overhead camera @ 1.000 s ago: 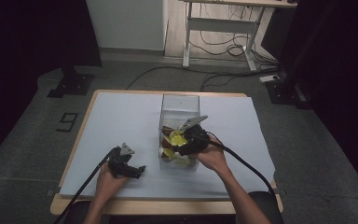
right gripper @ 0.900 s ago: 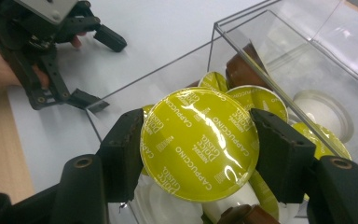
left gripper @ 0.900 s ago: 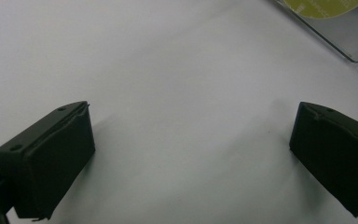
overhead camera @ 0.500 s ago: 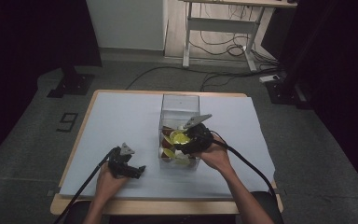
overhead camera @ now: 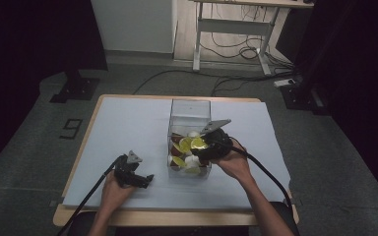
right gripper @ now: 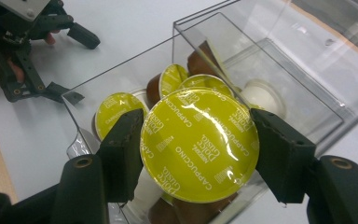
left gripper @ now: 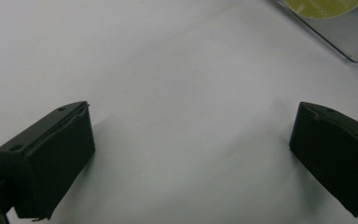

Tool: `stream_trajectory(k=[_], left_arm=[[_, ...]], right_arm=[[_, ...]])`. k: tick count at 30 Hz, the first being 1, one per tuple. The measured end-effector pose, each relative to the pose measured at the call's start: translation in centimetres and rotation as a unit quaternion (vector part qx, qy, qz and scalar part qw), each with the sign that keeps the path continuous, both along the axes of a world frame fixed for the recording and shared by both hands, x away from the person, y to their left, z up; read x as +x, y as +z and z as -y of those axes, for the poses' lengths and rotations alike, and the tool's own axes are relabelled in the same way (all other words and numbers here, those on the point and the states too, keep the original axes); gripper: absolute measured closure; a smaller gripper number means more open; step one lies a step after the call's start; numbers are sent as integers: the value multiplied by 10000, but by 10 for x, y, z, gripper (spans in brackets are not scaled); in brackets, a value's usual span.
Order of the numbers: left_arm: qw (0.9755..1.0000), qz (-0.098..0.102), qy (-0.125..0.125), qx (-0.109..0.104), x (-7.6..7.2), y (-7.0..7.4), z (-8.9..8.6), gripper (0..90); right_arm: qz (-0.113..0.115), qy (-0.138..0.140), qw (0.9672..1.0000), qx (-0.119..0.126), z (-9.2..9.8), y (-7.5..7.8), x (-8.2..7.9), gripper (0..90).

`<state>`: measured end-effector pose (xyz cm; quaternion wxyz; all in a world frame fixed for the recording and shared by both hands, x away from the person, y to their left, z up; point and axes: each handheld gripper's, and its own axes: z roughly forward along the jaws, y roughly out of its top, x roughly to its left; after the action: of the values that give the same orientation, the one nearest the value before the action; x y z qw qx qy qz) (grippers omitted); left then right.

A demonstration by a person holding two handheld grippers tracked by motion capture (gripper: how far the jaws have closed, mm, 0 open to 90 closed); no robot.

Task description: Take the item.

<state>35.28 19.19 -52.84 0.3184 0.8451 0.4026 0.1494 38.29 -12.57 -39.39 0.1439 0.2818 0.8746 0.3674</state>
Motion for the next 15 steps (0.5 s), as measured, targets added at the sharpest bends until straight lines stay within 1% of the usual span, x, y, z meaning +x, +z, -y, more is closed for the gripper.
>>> stream_trajectory(k=[1,9,15], left_arm=[[10000,1,2,1,0,0,0,0],[10000,2,3,0,0,0,0,0],[10000,1,2,0,0,0,0,0]], right_arm=[[36,0,10000,1,2,0,0,377],[77,-155,9998,-28,16,5,0,377],[131,-256,9996,4,24,9,0,377]])
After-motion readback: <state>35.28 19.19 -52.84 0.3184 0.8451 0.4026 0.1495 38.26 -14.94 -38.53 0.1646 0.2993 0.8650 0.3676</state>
